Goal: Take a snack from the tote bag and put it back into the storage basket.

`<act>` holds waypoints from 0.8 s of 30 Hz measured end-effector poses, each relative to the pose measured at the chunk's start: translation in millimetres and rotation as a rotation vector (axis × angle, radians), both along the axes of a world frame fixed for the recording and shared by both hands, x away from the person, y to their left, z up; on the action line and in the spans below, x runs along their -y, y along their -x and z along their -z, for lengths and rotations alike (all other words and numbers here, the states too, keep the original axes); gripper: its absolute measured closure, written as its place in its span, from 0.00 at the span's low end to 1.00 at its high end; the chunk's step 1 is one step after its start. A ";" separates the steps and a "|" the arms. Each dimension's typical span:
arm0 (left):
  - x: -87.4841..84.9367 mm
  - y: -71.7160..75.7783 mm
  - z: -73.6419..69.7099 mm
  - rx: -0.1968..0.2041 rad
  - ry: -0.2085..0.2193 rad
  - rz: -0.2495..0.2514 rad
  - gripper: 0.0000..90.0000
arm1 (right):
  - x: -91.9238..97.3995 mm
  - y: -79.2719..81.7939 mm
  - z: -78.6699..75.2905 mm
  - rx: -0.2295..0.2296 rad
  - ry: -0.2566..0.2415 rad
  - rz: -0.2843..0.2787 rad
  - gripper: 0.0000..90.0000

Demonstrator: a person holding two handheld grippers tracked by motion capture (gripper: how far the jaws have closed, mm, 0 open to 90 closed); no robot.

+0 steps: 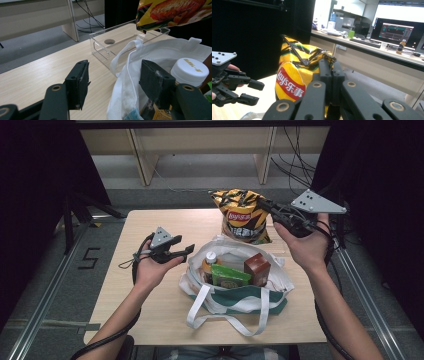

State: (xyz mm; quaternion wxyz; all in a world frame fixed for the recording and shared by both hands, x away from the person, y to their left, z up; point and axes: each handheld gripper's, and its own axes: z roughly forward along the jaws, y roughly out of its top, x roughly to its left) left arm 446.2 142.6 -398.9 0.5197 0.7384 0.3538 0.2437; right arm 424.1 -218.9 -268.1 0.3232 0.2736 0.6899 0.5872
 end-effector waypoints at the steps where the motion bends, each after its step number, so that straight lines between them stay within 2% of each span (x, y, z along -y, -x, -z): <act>1: 0.0 0.1 0.0 -0.002 0.004 0.000 0.44 | 0.8 -1.2 -0.3 0.015 -0.002 0.000 1.00; 2: 0.1 0.1 -0.1 -0.002 0.006 0.002 0.44 | 1.2 -0.8 -0.6 0.004 -0.007 -0.005 1.00; 3: 0.2 0.0 -0.3 -0.001 0.006 0.002 0.44 | 1.8 -1.5 -0.9 0.017 -0.002 0.006 1.00; 7: 0.2 0.3 -1.0 0.002 0.007 0.001 0.44 | 4.2 -1.7 -1.3 0.008 -0.014 0.009 1.00; 24: -0.5 0.8 -2.3 0.005 0.017 -0.002 0.44 | 16.5 -5.9 -6.8 0.029 -0.045 0.053 1.00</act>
